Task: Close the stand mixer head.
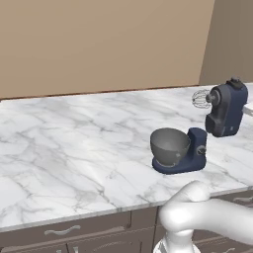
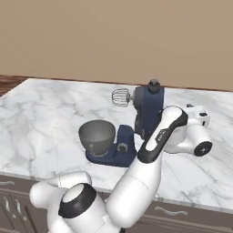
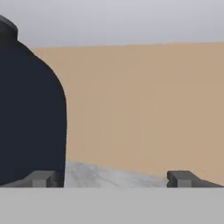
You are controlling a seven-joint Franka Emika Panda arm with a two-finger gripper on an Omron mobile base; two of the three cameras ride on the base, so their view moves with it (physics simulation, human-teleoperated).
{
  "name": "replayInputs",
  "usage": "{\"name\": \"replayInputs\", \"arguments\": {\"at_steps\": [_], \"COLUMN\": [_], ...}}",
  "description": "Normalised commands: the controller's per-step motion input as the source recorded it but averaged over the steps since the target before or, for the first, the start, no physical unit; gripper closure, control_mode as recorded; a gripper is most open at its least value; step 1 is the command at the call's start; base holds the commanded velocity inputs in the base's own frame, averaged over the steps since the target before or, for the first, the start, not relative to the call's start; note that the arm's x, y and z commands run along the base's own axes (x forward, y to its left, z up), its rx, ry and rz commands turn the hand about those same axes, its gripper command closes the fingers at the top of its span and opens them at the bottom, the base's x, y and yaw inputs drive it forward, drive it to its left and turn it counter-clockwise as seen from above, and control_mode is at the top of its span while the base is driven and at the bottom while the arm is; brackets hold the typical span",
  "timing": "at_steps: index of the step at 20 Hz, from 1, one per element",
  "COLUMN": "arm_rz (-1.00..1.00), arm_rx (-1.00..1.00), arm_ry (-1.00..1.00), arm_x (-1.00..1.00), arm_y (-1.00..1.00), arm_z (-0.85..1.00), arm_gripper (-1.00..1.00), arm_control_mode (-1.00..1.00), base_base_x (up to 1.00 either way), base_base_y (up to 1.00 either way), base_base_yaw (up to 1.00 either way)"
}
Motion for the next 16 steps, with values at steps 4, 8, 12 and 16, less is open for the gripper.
{"name": "replayInputs", "arguments": {"at_steps": [4,8,12,16], "arm_rz": [0.35,0.49,0.55,0.5], "arm_rx": [-0.23,-0.11,-0.08,-0.1], "arm_ry": [0.0,0.11,0.2,0.17], "arm_x": [0.61,0.5,0.41,0.26], "arm_y": [1.0,1.0,1.0,1.0], "arm_z": [0.0,-0.04,-0.26,-0.58], "arm_gripper": [-1.0,-1.0,-1.0,-1.0], "arm_control_mode": [-1.0,-1.0,-1.0,-1.0], "base_base_x": [0.0,0.0,0.0,0.0], "base_base_y": [0.0,0.0,0.0,0.0], "base_base_yaw": [0.0,0.0,0.0,0.0]}}
